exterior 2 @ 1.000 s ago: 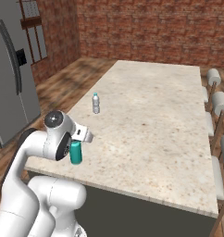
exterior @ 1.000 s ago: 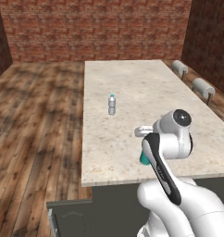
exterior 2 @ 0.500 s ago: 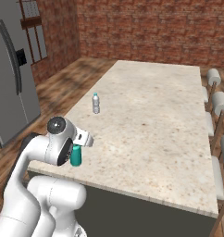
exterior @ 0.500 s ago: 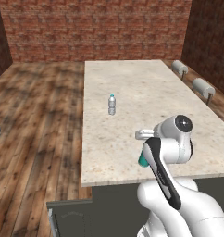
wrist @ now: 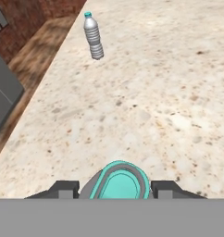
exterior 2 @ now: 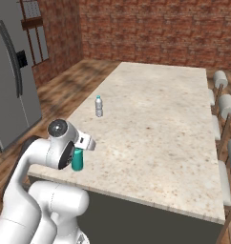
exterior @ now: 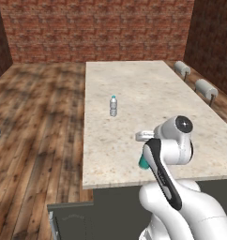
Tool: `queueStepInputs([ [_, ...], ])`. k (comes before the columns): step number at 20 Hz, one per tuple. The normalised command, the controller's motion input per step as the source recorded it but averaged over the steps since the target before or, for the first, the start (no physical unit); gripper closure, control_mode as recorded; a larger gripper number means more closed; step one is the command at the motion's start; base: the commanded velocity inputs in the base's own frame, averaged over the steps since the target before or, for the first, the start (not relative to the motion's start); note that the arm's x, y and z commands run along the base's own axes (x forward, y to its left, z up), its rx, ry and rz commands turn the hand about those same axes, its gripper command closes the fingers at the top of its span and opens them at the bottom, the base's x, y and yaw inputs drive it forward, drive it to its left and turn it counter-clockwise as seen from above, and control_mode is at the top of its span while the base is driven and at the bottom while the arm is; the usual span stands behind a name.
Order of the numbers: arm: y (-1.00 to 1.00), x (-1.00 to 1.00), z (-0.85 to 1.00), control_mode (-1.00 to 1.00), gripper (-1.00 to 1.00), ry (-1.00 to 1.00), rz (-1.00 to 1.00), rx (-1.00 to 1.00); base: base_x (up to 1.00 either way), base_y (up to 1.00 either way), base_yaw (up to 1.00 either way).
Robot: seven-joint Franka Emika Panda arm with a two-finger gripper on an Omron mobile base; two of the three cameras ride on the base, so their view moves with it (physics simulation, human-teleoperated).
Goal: Move the drinks to the dining counter.
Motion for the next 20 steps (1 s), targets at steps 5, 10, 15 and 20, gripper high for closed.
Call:
queueStepInputs([
  [5, 0.27, 0.00, -0.23, -1.00, 1.00, 0.00, -0.01, -0.05, 0.00, 0.00, 0.00],
  [10, 0.17, 0.01, -0.32, -1.00, 1.00, 0.00, -0.01, -0.04, 0.00, 0.00, 0.00],
  [15, 0.00, 0.00, -0.31, -1.00, 1.00, -0.04, 0.00, 0.00, 0.00, 0.00, 0.00],
  [20, 0.00, 0.00, -0.26, -1.00, 1.00, -0.06, 0.00, 0.00, 0.00, 0.00, 0.00],
])
